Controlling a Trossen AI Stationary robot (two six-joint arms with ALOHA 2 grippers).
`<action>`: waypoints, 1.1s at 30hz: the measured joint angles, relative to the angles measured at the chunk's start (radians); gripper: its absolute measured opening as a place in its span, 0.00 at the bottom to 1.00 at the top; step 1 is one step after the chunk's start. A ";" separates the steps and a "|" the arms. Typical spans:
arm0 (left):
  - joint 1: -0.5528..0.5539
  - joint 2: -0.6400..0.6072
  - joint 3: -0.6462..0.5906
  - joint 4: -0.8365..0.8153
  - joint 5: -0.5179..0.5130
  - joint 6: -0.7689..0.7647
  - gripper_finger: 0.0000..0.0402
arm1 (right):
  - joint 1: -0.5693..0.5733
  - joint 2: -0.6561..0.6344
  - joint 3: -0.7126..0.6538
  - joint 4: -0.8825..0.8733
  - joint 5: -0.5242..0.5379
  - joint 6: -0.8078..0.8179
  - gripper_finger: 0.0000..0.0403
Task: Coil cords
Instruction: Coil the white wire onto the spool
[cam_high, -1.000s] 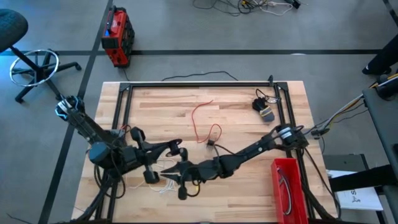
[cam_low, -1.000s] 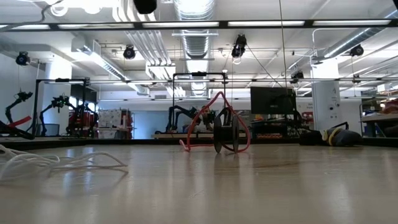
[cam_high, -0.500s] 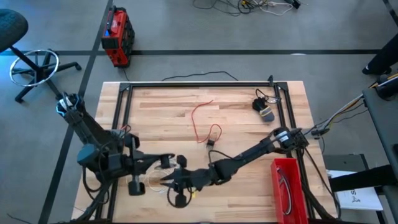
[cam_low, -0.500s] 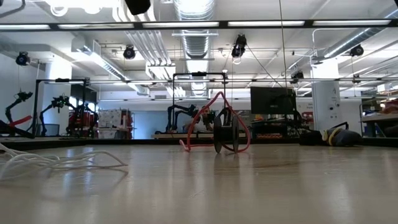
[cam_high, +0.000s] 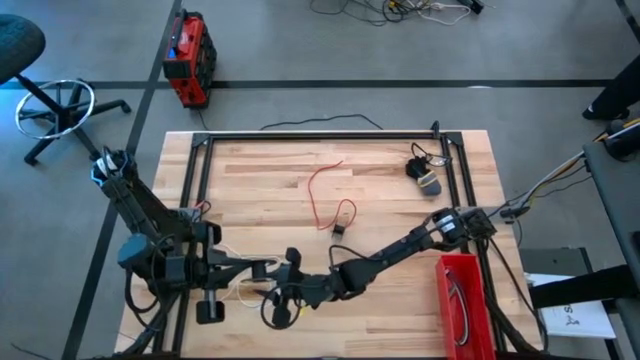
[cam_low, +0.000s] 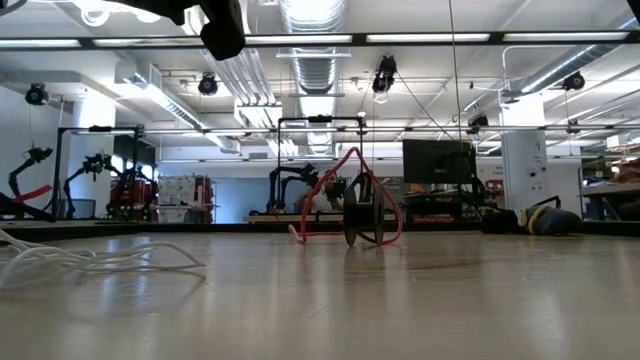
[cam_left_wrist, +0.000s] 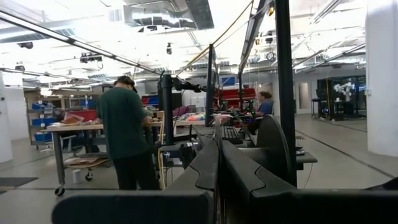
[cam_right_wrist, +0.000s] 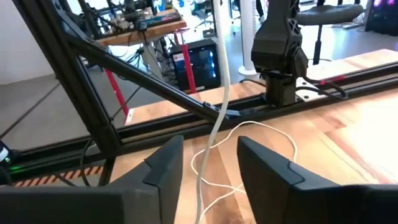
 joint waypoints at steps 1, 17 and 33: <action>0.000 0.000 0.000 0.000 0.000 0.001 0.00 | 0.000 0.000 0.000 0.003 0.000 0.000 0.35; -0.026 -0.006 -0.001 0.002 -0.056 0.026 0.00 | -0.030 0.001 0.031 -0.124 -0.077 -0.026 0.01; -0.173 -0.005 -0.038 -0.385 -0.308 -0.322 0.00 | 0.100 -0.392 0.031 -0.859 0.236 0.148 0.00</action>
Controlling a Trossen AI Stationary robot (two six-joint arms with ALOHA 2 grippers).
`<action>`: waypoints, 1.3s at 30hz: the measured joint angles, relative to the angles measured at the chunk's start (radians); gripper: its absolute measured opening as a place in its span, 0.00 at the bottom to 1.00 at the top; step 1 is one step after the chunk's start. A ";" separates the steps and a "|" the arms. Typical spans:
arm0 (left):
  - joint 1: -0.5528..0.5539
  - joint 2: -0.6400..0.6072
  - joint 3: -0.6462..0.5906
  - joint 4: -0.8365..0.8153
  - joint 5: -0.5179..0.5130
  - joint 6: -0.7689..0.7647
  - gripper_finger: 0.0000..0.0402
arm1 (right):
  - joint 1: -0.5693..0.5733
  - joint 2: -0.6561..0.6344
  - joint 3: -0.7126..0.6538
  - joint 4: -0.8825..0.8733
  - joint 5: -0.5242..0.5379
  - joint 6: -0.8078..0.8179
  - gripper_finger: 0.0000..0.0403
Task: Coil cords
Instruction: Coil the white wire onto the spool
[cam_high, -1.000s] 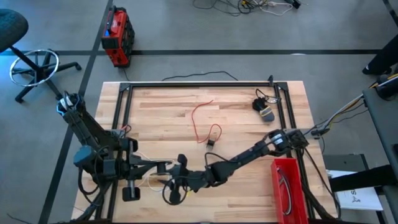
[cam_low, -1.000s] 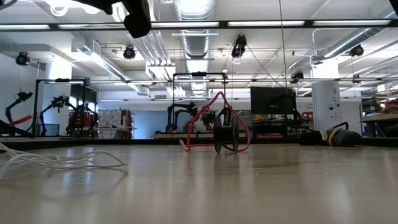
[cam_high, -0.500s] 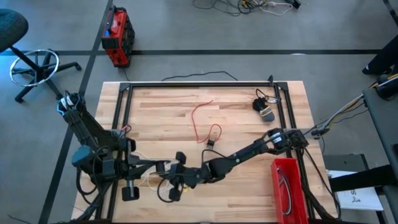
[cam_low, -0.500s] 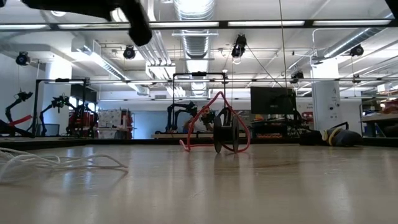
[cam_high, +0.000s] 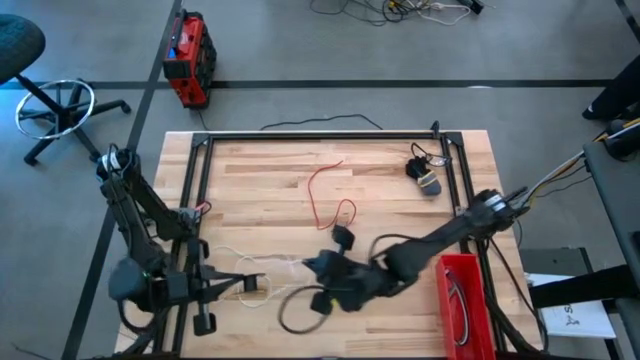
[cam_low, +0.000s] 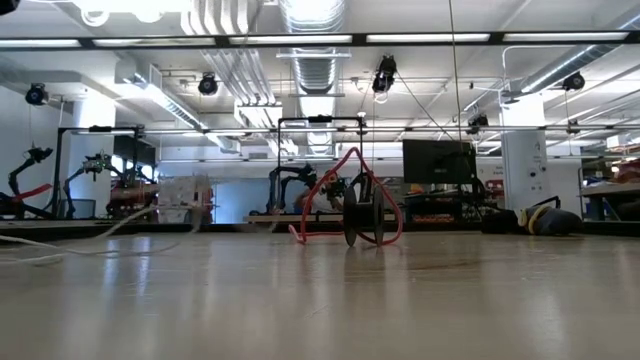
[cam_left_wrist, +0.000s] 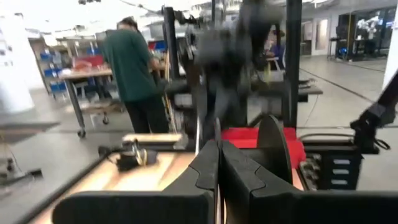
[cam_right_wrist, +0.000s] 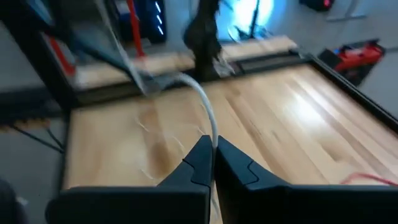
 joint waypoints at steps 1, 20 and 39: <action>0.002 0.001 -0.002 -0.054 -0.001 -0.062 0.00 | 0.006 -0.018 0.000 0.018 0.000 0.000 0.00; 0.327 0.080 -0.181 -0.224 0.192 -0.621 0.00 | -0.028 -0.047 -0.001 0.244 -0.045 0.004 0.00; 0.520 0.091 -0.063 -0.194 0.176 -0.614 0.00 | -0.072 0.131 -0.001 0.212 -0.052 0.175 0.00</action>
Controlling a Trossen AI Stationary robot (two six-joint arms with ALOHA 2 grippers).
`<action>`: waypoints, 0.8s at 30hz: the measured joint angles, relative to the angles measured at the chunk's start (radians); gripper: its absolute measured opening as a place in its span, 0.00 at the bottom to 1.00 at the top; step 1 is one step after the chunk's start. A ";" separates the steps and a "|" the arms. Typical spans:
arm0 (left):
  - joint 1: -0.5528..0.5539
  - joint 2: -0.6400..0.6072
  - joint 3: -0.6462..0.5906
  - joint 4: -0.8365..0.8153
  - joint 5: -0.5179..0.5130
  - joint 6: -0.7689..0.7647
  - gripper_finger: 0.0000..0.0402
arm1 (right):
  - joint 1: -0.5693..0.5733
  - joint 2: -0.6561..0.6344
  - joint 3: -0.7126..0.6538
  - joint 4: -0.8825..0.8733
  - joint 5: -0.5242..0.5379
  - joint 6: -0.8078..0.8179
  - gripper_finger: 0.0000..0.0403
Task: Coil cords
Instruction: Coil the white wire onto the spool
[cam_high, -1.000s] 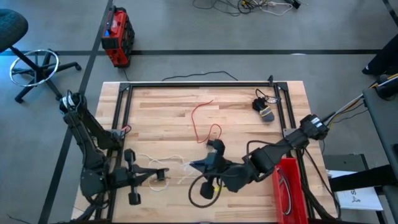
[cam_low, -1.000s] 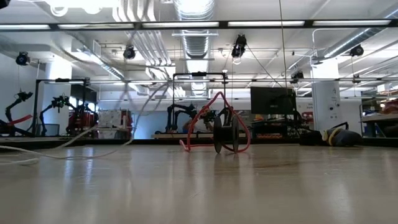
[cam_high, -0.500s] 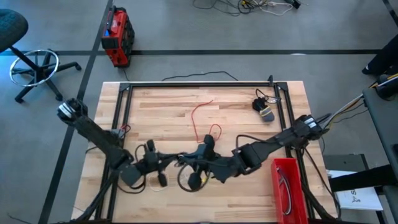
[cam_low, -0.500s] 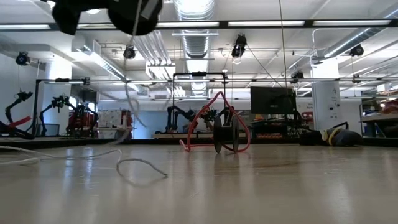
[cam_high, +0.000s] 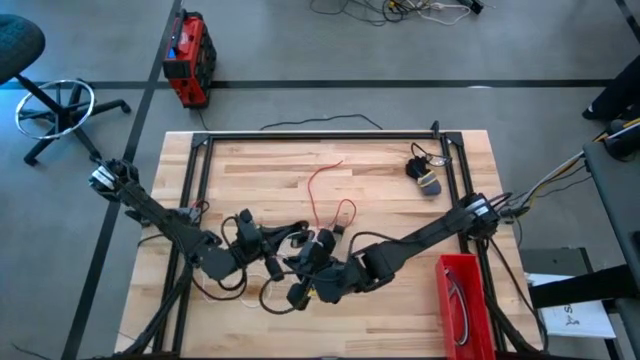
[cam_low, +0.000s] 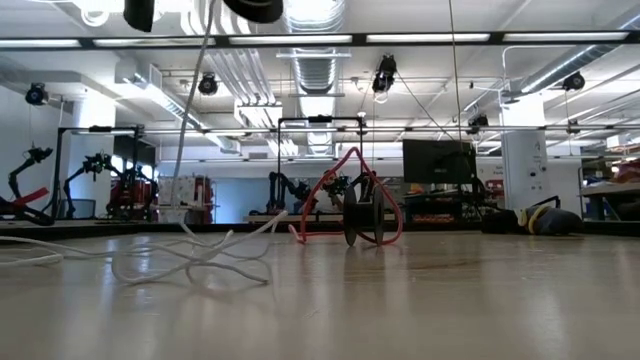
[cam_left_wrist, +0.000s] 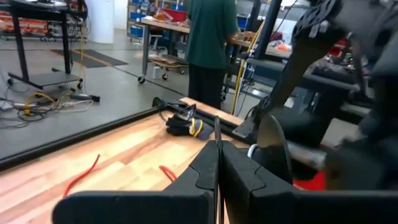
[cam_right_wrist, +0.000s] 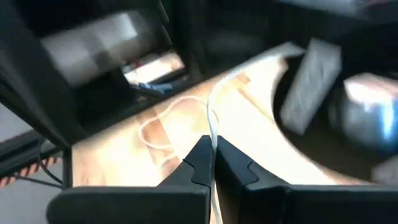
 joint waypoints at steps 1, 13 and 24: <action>-0.004 -0.007 0.004 0.000 0.000 0.010 0.00 | 0.001 0.003 -0.001 -0.017 0.000 0.015 0.00; -0.042 -0.171 0.016 0.019 0.006 0.224 0.00 | 0.060 0.027 -0.003 -0.200 0.025 0.150 0.00; -0.185 -0.229 0.012 -0.207 0.141 0.289 0.00 | 0.089 -0.020 -0.003 -0.437 0.040 0.242 0.00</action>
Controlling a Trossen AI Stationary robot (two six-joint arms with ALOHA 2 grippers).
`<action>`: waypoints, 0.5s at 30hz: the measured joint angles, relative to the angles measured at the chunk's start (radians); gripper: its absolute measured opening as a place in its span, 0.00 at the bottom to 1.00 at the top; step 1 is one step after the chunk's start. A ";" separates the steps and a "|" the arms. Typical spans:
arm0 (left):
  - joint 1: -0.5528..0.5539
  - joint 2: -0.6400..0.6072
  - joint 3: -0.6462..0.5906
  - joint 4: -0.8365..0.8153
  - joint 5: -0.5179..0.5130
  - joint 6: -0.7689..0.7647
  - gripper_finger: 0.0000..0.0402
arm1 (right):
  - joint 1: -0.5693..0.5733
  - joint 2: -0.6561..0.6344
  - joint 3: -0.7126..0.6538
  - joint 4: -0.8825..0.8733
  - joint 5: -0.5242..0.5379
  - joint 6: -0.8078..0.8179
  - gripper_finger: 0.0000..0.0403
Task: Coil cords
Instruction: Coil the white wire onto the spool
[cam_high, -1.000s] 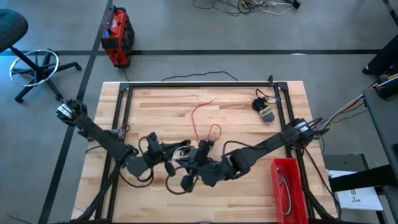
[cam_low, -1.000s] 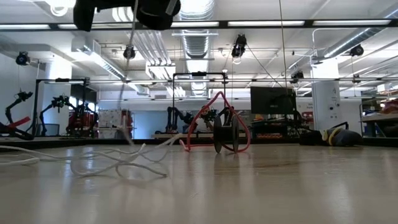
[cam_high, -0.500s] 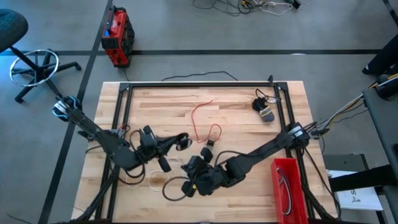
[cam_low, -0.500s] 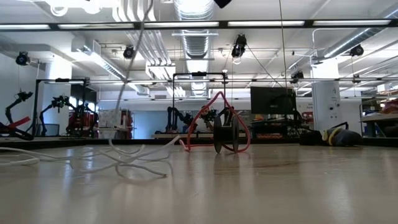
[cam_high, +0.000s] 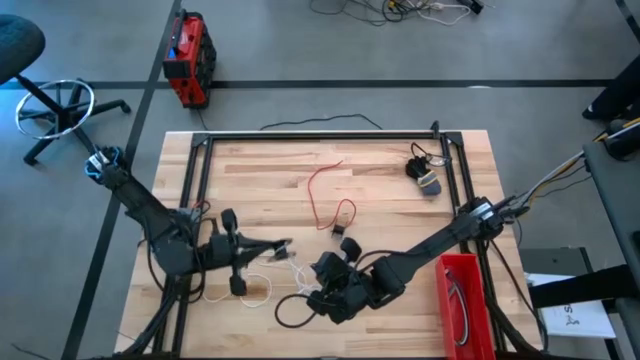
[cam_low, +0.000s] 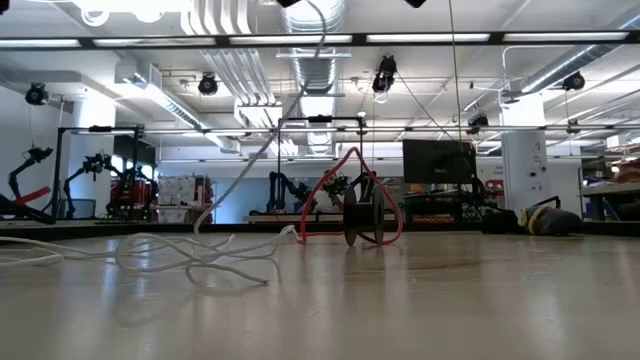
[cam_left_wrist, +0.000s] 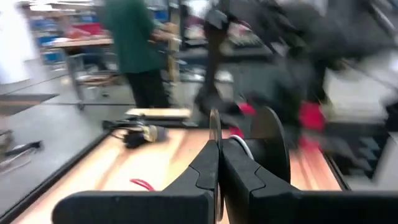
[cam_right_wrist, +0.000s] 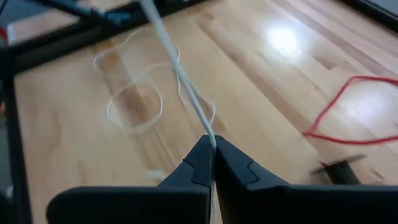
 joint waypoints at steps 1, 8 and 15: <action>-0.010 0.006 -0.002 -0.027 0.020 -0.002 0.00 | 0.003 -0.014 -0.001 -0.014 -0.010 -0.009 0.00; -0.024 0.094 -0.017 -0.086 0.163 -0.035 0.00 | 0.003 -0.102 -0.001 -0.014 -0.059 -0.053 0.00; 0.055 0.222 -0.017 -0.080 0.164 -0.154 0.00 | 0.001 -0.118 -0.001 0.143 -0.133 -0.120 0.00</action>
